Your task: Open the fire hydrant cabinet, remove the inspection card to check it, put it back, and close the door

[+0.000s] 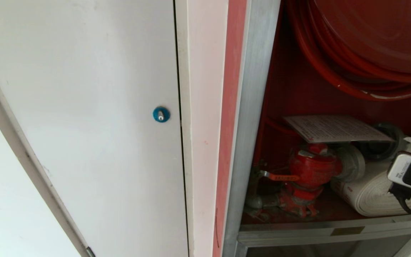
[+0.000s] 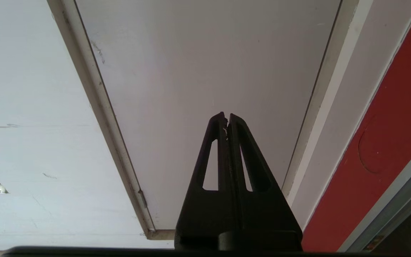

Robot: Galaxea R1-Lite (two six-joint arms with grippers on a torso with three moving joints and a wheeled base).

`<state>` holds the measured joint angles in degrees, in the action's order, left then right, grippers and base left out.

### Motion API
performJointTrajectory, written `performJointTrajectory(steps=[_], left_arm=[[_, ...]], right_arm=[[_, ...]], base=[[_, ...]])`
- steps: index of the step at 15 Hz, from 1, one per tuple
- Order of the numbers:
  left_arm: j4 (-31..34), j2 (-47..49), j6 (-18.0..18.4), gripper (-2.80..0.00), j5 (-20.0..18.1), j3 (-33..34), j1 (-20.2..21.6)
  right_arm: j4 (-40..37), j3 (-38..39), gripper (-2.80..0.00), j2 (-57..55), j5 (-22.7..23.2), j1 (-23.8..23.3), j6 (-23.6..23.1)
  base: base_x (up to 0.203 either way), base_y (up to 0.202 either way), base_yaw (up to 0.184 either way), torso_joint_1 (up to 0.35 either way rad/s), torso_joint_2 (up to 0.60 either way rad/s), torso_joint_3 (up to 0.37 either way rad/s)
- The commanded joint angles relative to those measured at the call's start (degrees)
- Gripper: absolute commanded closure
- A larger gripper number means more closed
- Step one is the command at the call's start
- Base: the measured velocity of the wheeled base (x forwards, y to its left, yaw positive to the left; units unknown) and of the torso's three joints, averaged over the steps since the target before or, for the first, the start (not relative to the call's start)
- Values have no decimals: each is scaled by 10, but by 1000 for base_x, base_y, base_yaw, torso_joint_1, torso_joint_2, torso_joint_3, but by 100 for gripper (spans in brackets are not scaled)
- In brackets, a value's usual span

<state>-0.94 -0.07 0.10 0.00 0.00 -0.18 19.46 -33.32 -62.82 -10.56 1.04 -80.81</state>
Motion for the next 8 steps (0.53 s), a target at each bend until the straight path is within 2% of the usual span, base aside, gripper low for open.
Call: performJointTrajectory(steps=[1,6,8], left_arm=[[0,1,0,0,0,6,0],[0,1,0,0,0,6,0],[0,1,0,0,0,7,0]], right_arm=[[9,-12,-280,-44,18,-2,-32],[85,-22,-280,-120,38,-30,-50],[92,-29,-280,-132,44,-40,-60]], base=[[0,0,0,0,0,0],[0,0,0,0,0,0],[0,0,0,0,0,0]])
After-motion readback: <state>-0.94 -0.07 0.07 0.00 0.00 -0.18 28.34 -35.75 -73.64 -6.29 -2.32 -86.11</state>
